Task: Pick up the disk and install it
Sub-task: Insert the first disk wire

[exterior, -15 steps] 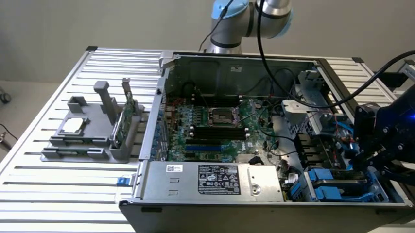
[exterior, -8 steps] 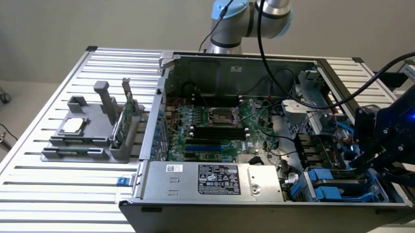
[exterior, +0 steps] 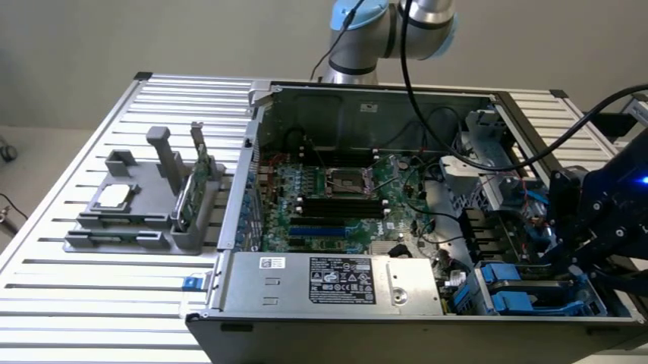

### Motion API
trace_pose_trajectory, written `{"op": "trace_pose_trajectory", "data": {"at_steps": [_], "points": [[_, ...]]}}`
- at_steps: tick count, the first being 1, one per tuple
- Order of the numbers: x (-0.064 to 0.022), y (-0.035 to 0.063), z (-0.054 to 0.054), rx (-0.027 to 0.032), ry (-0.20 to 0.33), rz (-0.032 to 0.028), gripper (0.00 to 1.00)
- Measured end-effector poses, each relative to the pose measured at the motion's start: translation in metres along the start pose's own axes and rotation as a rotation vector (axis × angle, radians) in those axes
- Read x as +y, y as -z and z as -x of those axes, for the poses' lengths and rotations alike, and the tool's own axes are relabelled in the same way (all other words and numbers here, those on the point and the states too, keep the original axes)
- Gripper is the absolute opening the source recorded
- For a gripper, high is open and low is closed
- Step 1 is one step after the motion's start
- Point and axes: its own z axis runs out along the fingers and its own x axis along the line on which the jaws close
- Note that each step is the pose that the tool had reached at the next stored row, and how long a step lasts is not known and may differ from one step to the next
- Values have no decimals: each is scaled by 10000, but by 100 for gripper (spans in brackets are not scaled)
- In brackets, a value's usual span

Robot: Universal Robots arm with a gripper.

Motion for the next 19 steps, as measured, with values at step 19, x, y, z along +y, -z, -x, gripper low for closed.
{"op": "trace_pose_trajectory", "data": {"at_steps": [19], "points": [[24,-15,-114,-30,-1222,27,17]]}}
